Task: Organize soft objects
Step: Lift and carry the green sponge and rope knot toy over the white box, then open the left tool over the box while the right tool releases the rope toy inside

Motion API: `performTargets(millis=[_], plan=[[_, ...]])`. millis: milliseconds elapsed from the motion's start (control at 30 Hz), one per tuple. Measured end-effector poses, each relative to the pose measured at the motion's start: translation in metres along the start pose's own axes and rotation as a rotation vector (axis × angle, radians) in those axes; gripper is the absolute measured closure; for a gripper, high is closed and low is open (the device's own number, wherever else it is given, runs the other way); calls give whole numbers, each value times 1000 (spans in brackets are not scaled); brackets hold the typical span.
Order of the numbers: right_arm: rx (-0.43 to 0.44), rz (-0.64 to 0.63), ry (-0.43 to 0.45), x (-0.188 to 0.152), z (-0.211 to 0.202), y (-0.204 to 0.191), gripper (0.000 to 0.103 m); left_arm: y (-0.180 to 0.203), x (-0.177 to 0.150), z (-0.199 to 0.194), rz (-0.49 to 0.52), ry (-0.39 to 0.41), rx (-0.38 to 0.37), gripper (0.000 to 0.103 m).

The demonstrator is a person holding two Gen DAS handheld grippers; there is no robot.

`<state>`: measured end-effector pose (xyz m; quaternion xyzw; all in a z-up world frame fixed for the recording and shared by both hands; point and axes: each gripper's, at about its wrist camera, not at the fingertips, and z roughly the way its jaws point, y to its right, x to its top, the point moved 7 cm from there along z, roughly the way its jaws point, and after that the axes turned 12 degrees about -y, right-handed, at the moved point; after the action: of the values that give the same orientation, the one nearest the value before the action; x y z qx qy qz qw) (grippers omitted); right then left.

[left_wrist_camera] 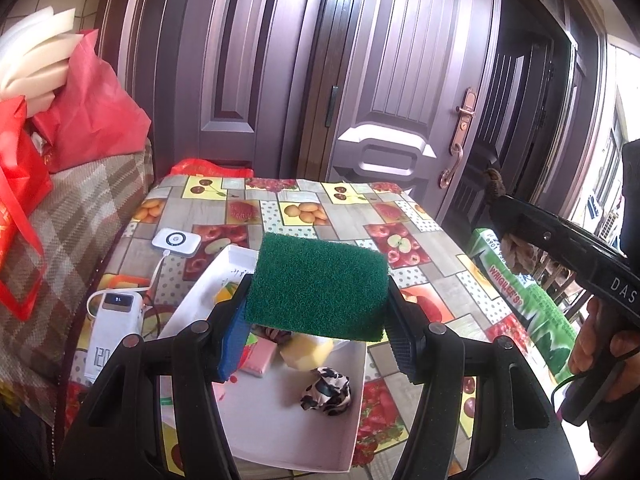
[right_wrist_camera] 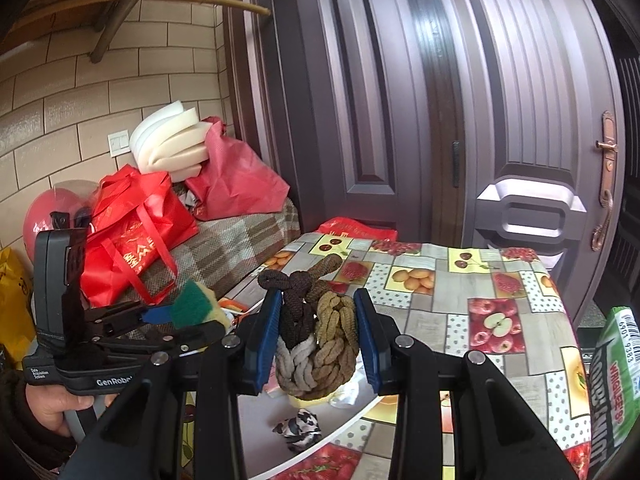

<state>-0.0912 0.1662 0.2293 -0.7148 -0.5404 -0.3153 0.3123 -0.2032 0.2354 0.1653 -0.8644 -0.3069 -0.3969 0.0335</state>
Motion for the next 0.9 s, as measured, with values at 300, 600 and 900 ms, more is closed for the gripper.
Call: performTargets(millis=[300, 600, 900], plan=[[16, -4, -40, 3, 25, -2, 67, -10, -5, 20, -25, -37, -7, 43], [49, -16, -94, 5, 60, -2, 67, -21, -19, 49, -54, -104, -14, 43], [76, -35, -216, -12, 123, -9, 67, -32, -55, 98, -124, -248, -44, 43]])
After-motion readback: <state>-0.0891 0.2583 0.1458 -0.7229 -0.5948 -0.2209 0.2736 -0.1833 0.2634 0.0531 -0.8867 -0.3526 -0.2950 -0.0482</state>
